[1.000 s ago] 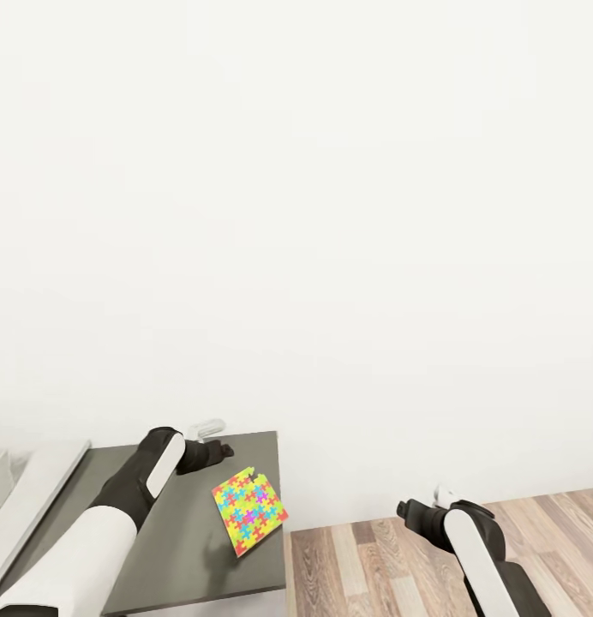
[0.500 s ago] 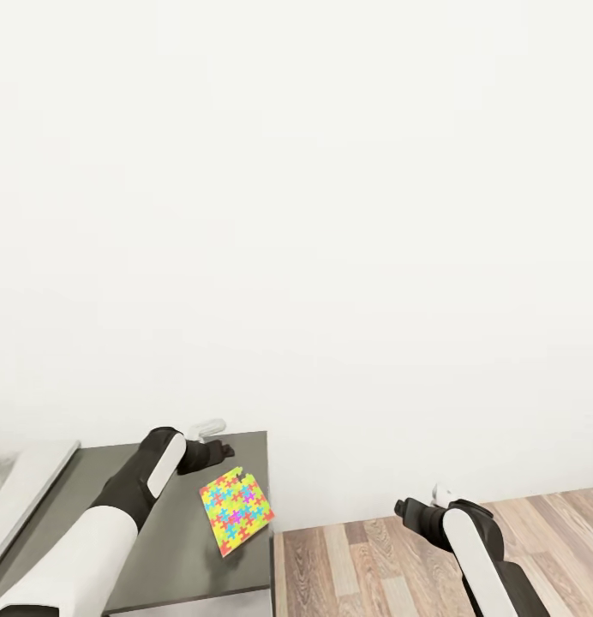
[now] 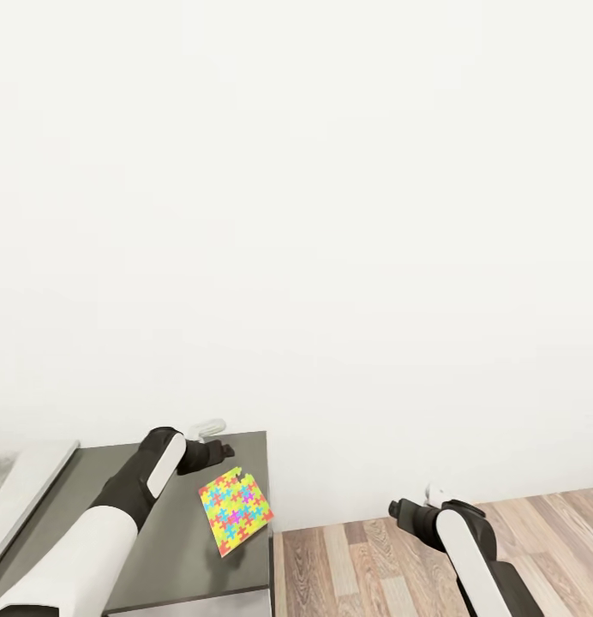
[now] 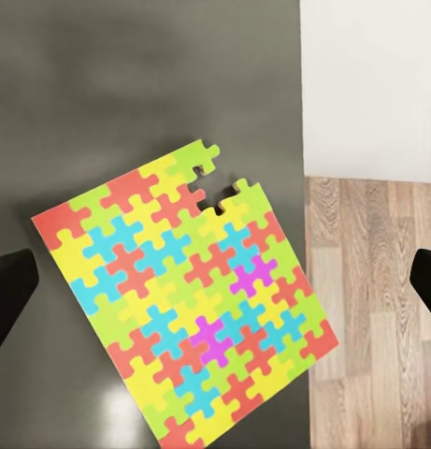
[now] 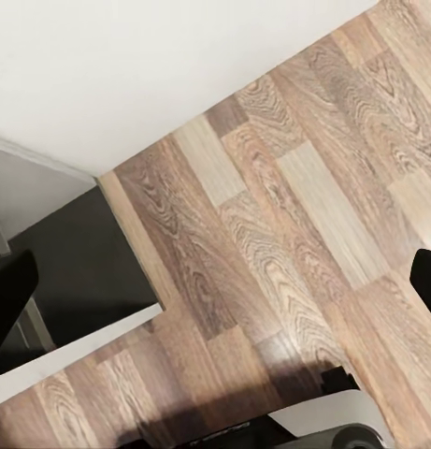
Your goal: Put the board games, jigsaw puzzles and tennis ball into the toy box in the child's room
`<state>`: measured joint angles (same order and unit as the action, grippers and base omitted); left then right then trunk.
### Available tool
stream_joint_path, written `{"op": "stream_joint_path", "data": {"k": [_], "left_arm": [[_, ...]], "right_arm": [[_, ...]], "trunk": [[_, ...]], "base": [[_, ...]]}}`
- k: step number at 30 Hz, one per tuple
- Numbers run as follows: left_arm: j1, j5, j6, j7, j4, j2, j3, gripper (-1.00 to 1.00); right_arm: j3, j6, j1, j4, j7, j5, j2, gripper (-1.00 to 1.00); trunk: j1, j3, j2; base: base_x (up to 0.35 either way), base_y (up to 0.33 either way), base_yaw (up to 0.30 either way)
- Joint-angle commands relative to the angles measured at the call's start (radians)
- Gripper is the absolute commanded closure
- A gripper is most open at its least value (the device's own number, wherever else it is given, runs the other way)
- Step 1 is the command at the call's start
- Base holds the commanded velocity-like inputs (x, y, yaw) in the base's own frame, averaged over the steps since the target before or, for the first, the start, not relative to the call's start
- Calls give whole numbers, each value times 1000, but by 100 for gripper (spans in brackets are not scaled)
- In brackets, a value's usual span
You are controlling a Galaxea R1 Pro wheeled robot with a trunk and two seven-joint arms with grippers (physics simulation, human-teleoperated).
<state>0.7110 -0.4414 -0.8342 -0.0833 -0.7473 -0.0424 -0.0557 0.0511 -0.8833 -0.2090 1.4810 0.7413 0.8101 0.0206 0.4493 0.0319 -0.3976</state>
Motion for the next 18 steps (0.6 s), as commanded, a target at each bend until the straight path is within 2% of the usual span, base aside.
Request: {"op": "stream_joint_path", "data": {"k": [1,6,9,18], "left_arm": [[1,-11,-2,-9,-1,-2,-4,-100],[1,-10,-2,-8,-1,-2,-4,-100],[1,-10,-1,-8,-1,-2,-5,-100],[1,-11,-4,-8,-1,0,-5,-100]], "right_arm": [[4,-2,-1,2,10,9,1,-100],[8,-2,-1,3,10,9,0,-100],[8,-2,-1,3,10,9,0,-100],[10,-2,-3,1,10,9,0,-100]], "trunk": [[1,2,-2],[1,2,-2],[1,0,-2],[1,-1,-2]], "base": [[0,0,0],[62,36,9],[113,75,164],[7,4,24]]}}
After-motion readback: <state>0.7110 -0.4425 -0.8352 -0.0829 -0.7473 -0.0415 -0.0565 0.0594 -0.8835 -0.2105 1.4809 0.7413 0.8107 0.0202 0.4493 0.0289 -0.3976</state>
